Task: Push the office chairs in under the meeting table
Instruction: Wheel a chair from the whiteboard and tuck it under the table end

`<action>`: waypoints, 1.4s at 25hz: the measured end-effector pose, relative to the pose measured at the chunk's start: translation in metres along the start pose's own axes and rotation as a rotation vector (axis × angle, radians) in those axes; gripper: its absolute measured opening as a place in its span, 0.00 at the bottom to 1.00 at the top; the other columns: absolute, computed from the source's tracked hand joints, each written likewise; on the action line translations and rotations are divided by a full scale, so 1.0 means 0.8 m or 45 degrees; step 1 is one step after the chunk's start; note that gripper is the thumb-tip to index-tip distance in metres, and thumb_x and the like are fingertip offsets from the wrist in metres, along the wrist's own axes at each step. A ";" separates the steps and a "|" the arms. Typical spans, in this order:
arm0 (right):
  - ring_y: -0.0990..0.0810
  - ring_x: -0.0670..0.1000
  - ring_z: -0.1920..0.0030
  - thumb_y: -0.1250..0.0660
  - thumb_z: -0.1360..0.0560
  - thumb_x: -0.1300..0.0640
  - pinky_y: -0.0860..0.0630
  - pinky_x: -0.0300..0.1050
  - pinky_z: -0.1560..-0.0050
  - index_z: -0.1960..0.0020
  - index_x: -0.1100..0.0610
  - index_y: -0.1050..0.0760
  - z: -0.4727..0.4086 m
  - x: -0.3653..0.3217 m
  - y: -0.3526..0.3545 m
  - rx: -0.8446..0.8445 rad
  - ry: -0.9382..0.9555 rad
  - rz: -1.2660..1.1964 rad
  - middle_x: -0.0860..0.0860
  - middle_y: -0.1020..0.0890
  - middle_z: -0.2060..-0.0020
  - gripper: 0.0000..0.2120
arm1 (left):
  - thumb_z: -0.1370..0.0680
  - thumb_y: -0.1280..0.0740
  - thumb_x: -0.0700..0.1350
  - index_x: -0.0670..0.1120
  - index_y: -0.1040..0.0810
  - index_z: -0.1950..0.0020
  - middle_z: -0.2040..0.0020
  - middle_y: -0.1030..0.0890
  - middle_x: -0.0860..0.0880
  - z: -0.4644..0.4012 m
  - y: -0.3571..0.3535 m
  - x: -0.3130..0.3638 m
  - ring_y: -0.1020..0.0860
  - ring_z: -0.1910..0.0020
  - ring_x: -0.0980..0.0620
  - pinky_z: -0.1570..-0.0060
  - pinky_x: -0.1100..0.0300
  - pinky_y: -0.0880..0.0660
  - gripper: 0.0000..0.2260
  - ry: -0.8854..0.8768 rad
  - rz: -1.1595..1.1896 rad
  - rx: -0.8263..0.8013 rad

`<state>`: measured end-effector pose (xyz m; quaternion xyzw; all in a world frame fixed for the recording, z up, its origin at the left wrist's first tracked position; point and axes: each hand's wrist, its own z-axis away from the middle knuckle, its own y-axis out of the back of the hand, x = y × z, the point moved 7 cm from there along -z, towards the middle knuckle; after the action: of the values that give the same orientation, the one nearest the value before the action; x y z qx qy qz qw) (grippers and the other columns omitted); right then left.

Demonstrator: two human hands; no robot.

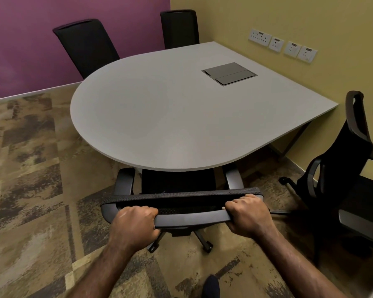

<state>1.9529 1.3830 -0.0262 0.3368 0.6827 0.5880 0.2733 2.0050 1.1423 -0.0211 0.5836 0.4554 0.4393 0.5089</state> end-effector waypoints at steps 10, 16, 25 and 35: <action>0.25 0.52 0.76 0.29 0.40 0.47 0.27 0.44 0.69 0.69 0.50 0.29 0.007 -0.015 0.000 -0.020 -0.035 0.008 0.47 0.25 0.76 0.10 | 0.42 0.31 0.52 0.52 0.26 0.72 0.77 0.27 0.53 0.017 0.003 -0.004 0.28 0.78 0.52 0.77 0.63 0.41 0.07 0.025 -0.016 0.001; 0.25 0.50 0.76 0.27 0.41 0.45 0.26 0.44 0.69 0.69 0.50 0.27 0.013 -0.021 -0.001 -0.021 -0.071 0.004 0.46 0.25 0.76 0.12 | 0.43 0.27 0.51 0.52 0.26 0.71 0.76 0.26 0.54 0.019 0.005 -0.004 0.27 0.78 0.53 0.77 0.63 0.40 0.09 0.023 -0.050 -0.004; 0.24 0.51 0.75 0.28 0.40 0.46 0.26 0.44 0.68 0.69 0.51 0.27 0.003 -0.022 -0.002 0.021 -0.128 0.029 0.48 0.23 0.76 0.11 | 0.44 0.26 0.50 0.52 0.26 0.71 0.76 0.26 0.54 0.006 -0.001 -0.016 0.28 0.78 0.52 0.75 0.63 0.43 0.10 0.009 -0.079 0.010; 0.24 0.53 0.75 0.28 0.41 0.49 0.27 0.44 0.68 0.69 0.52 0.27 -0.010 -0.041 -0.008 0.024 -0.166 0.028 0.49 0.23 0.76 0.10 | 0.44 0.26 0.49 0.51 0.26 0.71 0.76 0.26 0.54 0.004 -0.006 -0.041 0.28 0.78 0.50 0.75 0.63 0.42 0.10 -0.017 -0.103 0.034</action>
<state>1.9666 1.3519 -0.0323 0.3845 0.6652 0.5615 0.3074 2.0012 1.1097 -0.0277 0.5744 0.4812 0.4083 0.5214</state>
